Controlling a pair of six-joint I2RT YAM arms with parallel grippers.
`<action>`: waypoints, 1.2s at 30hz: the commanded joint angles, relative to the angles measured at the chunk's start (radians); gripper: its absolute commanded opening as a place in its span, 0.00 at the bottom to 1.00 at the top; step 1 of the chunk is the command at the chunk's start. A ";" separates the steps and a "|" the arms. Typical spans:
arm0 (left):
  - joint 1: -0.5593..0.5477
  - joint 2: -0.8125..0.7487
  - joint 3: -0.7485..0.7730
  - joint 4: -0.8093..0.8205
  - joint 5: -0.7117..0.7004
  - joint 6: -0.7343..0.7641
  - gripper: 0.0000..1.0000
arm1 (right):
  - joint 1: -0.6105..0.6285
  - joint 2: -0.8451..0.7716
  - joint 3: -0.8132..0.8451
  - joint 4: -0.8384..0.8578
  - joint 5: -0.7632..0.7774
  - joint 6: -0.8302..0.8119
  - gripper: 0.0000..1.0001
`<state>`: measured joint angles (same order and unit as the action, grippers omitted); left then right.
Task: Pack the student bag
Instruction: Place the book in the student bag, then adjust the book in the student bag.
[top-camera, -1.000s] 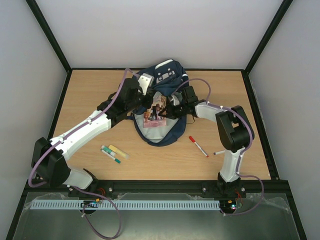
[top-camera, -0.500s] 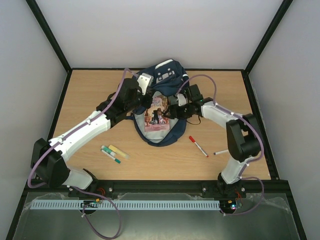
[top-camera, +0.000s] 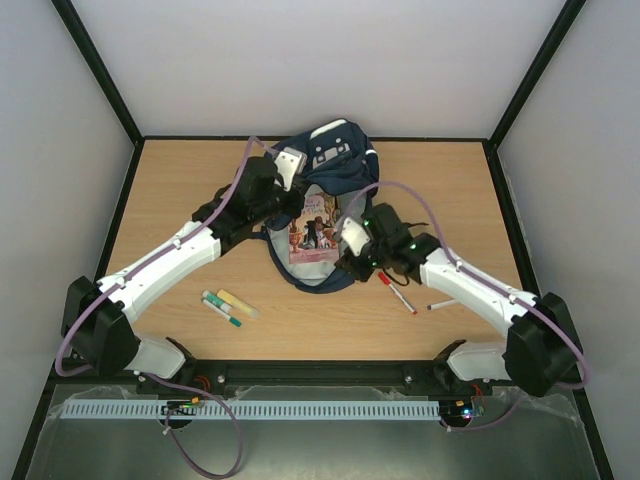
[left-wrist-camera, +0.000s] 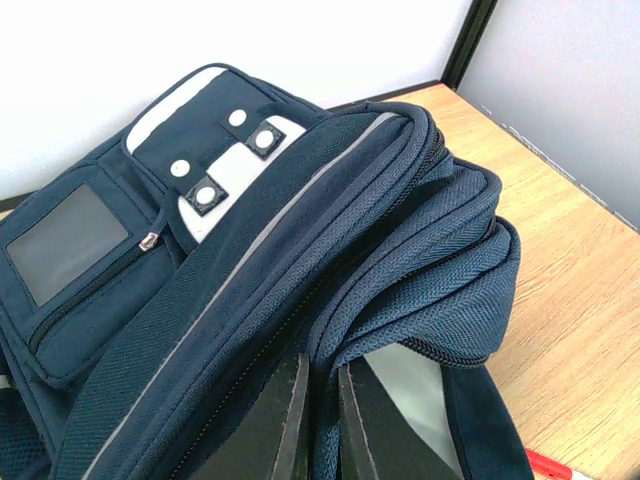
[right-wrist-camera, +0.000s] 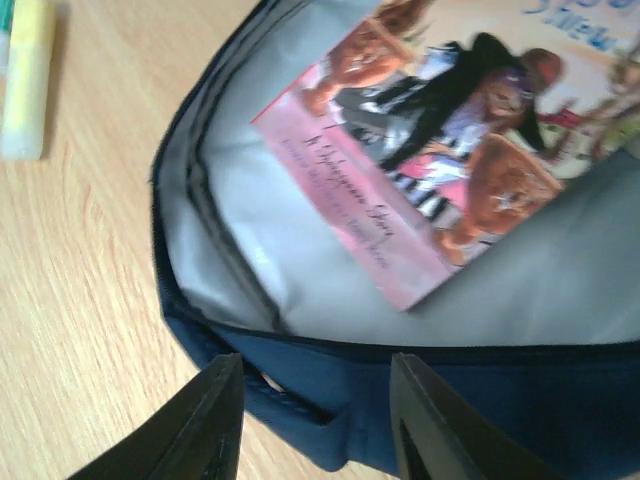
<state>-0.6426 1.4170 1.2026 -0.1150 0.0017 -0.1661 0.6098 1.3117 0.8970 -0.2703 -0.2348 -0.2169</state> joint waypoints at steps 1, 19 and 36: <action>0.028 -0.050 0.036 0.065 0.013 -0.034 0.03 | 0.133 -0.015 -0.043 0.037 0.247 -0.278 0.36; 0.067 -0.059 0.037 0.069 0.061 -0.059 0.03 | 0.244 0.412 0.125 0.288 0.523 -0.580 0.61; 0.126 -0.047 0.040 0.080 0.159 -0.101 0.02 | 0.240 0.588 0.234 0.690 0.727 -0.658 0.59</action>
<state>-0.5320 1.4120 1.2030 -0.1108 0.1608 -0.2451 0.8513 1.8446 1.0733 0.2790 0.4271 -0.8150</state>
